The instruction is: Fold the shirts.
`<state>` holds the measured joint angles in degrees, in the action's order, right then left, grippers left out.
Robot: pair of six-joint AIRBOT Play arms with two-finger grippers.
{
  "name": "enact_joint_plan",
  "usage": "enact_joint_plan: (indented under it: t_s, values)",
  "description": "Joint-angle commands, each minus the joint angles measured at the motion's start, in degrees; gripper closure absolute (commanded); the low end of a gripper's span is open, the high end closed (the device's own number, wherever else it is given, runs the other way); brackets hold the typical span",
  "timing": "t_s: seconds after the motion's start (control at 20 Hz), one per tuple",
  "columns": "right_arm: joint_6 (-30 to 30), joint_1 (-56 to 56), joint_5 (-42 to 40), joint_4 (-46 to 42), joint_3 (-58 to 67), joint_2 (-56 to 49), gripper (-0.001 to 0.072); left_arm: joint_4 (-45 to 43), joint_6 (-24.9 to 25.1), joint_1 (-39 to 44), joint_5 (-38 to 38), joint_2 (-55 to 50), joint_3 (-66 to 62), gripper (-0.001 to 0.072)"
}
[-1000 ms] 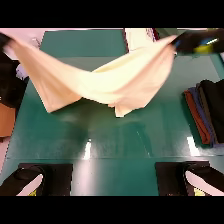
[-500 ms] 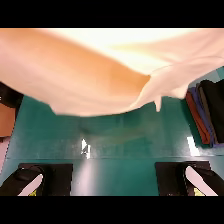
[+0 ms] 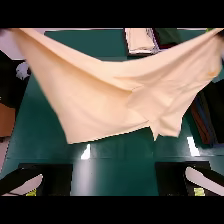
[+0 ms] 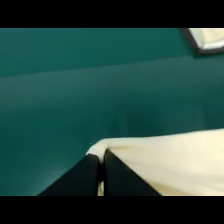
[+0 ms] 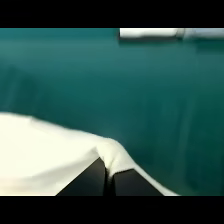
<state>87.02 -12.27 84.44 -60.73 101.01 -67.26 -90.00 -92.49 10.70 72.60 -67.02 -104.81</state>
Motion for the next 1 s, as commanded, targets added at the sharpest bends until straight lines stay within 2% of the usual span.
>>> enact_joint_plan:
  t_s: [0.0, 0.2, 0.3, 0.35, 0.4, 0.45, 0.5, 0.55, 0.65, 0.7, 0.85, 0.95]
  values:
    - [0.6, 4.2, -5.5, 0.5, -9.0, -9.3, 0.0696, -0.4, 0.0, 0.0, -1.3, -14.9, 3.4, 0.0679]
    - [0.4, 4.8, -14.6, 0.5, -12.8, -18.9, 0.0695, 0.8, -0.2, 0.0, -2.5, -27.6, 3.4, 0.0679]
    - [-2.4, 4.8, -16.5, 0.5, -12.8, -22.0, 0.0695, 1.1, -0.2, 0.0, -1.6, -29.9, 3.5, 0.0676]
    - [-2.8, 4.7, -17.1, 0.5, -12.8, -22.9, 0.0694, 1.1, -0.2, 0.0, -1.4, -30.0, 3.6, 0.0496]
    - [-3.8, 4.3, -17.4, 0.5, -12.8, -23.2, 0.0693, 1.1, -0.2, 0.0, -1.2, -29.9, 3.7, 0.02]
    - [-5.1, 3.9, -17.7, 0.5, -12.8, -23.2, 0.0648, 1.0, -0.2, 0.0, -0.9, -29.7, 3.7, 0.0165]
    - [-5.7, 3.6, -18.0, 0.6, -12.7, -23.2, 0.04, 0.9, -0.2, 0.0, 0.3, -29.4, 3.5, 0.0166]
    - [-5.7, 2.9, -17.2, 0.5, -12.2, -23.1, 0.0228, 0.5, -0.2, 0.0, 1.7, -28.9, 3.5, 0.0166]
    - [-5.7, 0.4, -11.4, 0.4, -9.8, -23.0, 0.0232, 0.3, -0.3, 0.0, 5.3, -27.0, 3.6, 0.0167]
    - [-5.7, -0.8, -8.7, -1.4, -9.3, -22.4, 0.026, 0.3, -0.3, 0.0, 7.0, -25.8, 4.1, 0.0166]
    - [-5.7, -2.6, -6.7, -15.6, -15.3, -15.7, 0.0269, 0.4, -1.9, 0.0, 6.9, -18.9, 12.4, 0.0166]
    - [-5.6, -4.3, -6.7, -19.5, -21.9, -10.5, 0.0269, 1.7, -3.7, 0.0, 4.6, -12.6, 22.1, 0.0166]
